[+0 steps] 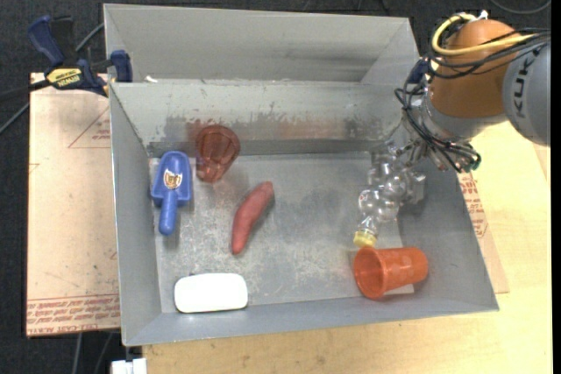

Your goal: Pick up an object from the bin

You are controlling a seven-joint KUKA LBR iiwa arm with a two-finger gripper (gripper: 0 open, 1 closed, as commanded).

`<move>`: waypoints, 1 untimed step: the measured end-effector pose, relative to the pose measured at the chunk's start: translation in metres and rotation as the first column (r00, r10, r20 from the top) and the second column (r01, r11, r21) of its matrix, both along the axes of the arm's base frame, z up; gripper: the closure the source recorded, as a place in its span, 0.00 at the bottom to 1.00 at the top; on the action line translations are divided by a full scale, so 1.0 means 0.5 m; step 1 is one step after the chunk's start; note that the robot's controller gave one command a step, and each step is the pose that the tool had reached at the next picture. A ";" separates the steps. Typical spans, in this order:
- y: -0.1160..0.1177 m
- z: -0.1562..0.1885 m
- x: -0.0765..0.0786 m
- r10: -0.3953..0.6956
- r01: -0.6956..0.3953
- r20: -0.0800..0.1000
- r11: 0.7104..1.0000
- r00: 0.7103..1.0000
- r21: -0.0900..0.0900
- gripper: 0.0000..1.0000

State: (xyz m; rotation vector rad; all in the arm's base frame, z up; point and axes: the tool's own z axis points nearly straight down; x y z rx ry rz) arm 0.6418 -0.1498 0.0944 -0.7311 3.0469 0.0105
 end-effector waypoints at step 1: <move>-0.001 0.061 0.004 -0.001 0.001 0.007 1.000 1.000 -0.002 1.00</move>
Offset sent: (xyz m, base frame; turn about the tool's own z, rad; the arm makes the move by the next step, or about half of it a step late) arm 0.0000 0.0000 0.0962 0.0000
